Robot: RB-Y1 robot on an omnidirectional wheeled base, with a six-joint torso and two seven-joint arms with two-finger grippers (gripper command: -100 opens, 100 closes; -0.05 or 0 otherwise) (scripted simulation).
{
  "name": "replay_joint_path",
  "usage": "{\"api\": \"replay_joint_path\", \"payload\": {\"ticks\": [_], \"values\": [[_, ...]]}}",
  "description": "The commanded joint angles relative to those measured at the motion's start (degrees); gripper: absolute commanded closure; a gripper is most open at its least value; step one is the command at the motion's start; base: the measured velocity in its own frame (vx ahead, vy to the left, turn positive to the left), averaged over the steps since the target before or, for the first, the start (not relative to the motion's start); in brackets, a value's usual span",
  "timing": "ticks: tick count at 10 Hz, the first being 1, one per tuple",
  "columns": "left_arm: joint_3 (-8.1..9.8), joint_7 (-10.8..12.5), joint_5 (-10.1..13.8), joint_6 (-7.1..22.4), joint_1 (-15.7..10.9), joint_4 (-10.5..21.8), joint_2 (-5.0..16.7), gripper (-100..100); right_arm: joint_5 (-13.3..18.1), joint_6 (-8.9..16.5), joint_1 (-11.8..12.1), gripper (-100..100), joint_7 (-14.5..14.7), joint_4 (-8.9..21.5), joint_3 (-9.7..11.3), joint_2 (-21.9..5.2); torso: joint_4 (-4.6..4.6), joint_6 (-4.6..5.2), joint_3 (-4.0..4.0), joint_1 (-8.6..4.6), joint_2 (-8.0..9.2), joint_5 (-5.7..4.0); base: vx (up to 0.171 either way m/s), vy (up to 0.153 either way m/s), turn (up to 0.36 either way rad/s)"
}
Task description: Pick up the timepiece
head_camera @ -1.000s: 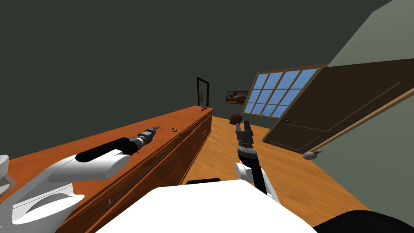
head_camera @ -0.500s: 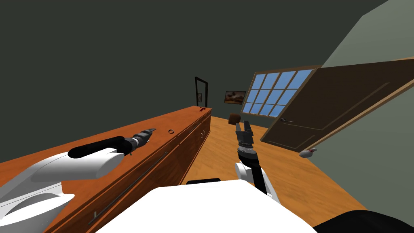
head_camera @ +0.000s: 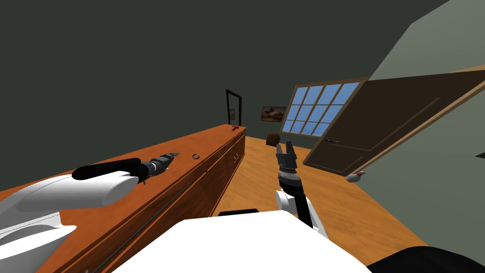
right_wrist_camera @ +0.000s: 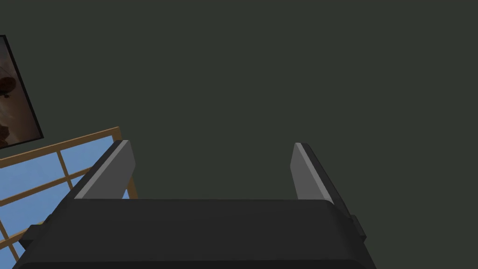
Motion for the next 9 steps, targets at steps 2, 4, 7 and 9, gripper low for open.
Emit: {"api": "replay_joint_path", "payload": {"ticks": [2,4,7,9], "values": [[1.9,-1.0,2.1,4.2,0.1,0.7,1.2,-100,0.0,0.0,0.0,0,0.0,0.0,0.0,0.0,0.0,0.03,-0.02,-0.05,-0.04,-0.01,0.044,-0.029,-0.075],[3.53,-1.9,4.0,7.5,0.0,1.5,2.5,-100,0.0,0.0,0.0,0,0.0,0.0,0.0,0.0,-0.01,0.02,-0.03,-0.01,-0.07,-0.01,0.049,-0.018,-0.07],[5.11,-2.8,5.8,10.9,-0.1,2.4,3.6,-100,0.0,0.0,0.0,0,0.0,0.0,0.0,0.0,-0.02,0.0,-0.06,-0.09,-0.1,-0.02,0.051,-0.031,-0.048],[6.63,-3.6,7.7,14.1,-0.2,3.3,4.7,-100,0.0,0.0,0.0,0,0.0,0.0,0.0,0.0,-0.01,0.02,-0.02,-0.03,-0.05,-0.01,0.051,-0.02,-0.077]]}}
